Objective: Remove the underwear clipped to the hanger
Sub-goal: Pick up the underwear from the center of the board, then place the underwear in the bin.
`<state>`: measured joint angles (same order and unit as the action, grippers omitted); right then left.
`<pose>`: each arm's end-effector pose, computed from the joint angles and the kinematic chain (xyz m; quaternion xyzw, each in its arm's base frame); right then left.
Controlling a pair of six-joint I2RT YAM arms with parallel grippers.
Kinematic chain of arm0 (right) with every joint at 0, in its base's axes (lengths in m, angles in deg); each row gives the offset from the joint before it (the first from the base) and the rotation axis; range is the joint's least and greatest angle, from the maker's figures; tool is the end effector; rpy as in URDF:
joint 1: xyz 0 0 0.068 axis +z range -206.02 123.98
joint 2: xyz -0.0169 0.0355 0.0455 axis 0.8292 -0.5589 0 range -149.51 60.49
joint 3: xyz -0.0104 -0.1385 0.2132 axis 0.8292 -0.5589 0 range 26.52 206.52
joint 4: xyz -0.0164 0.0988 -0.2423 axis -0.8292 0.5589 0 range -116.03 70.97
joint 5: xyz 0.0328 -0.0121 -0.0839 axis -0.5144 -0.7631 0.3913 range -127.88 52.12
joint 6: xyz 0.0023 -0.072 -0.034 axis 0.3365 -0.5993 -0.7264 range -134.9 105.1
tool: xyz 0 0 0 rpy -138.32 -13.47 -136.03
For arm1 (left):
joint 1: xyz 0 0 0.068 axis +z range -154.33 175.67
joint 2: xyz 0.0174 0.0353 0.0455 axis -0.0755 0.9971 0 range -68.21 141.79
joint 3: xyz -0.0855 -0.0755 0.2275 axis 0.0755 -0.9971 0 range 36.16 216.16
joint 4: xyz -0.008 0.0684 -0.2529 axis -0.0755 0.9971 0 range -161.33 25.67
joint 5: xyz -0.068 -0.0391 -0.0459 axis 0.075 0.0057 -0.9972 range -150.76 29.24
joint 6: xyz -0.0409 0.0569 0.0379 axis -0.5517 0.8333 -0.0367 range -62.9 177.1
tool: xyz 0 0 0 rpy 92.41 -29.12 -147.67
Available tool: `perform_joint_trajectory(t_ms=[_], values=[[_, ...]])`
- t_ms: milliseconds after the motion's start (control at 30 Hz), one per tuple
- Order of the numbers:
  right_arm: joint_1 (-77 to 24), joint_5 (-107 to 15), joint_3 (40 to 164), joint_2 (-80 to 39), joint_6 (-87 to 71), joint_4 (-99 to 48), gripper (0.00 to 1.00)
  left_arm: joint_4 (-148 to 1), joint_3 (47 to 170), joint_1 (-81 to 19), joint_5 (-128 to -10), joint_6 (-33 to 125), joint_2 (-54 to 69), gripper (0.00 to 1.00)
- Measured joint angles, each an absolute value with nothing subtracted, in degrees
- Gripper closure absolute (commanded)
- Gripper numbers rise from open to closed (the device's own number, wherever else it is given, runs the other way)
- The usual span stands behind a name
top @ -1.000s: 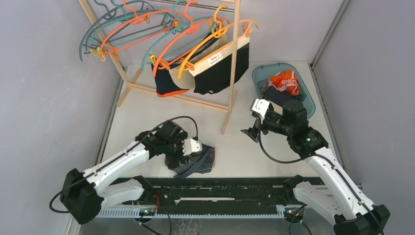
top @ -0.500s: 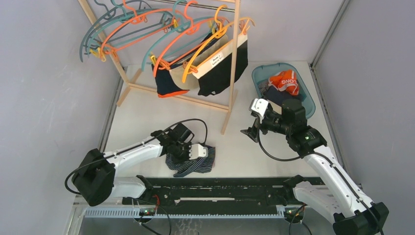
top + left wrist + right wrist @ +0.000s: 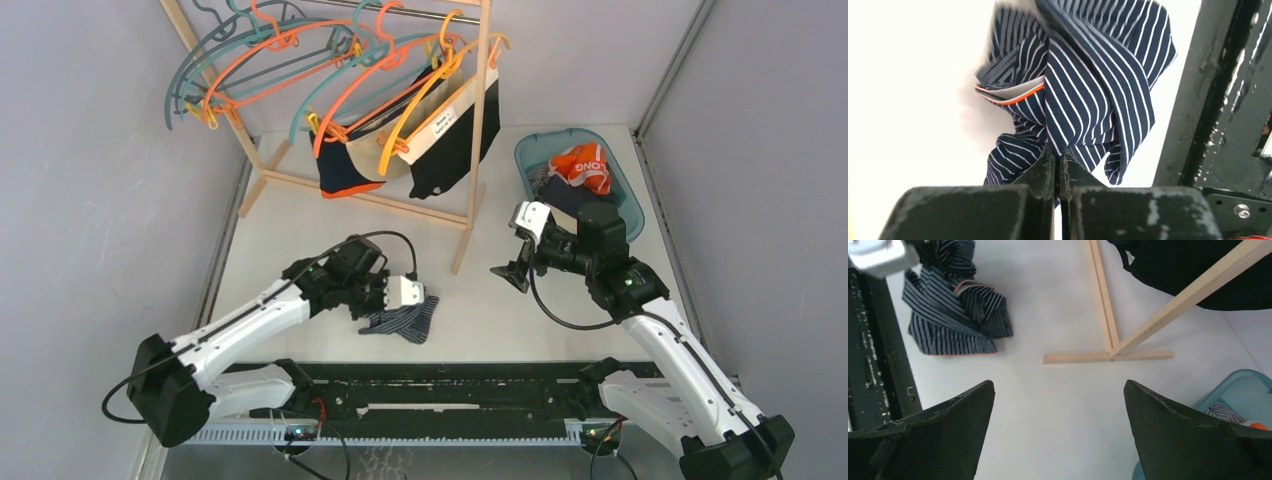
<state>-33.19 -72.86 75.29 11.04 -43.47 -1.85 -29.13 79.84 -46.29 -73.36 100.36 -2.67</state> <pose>0.1925 0.1236 0.3020 -0.4943 0.6541 0.2272 0.5255 0.1614 -0.1653 0.1740 0.6739 0.6961 -0.1045 0.2244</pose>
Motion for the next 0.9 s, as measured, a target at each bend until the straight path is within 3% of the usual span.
perform_joint_trajectory(t_ms=[367,800,900], values=[[-33.14,-82.81,75.29,12.15,-39.58,-2.52,0.02,-29.24,97.1,-45.72,-79.56,99.16,-8.31,1.0],[-25.8,-89.52,74.24,9.9,-36.09,-7.55,0.04,-46.88,98.94,-48.52,-92.15,79.49,-4.33,1.0],[-23.77,-89.6,74.17,8.37,-36.22,-7.57,0.09,-49.85,98.94,-50.37,-93.12,75.38,-3.11,0.98]])
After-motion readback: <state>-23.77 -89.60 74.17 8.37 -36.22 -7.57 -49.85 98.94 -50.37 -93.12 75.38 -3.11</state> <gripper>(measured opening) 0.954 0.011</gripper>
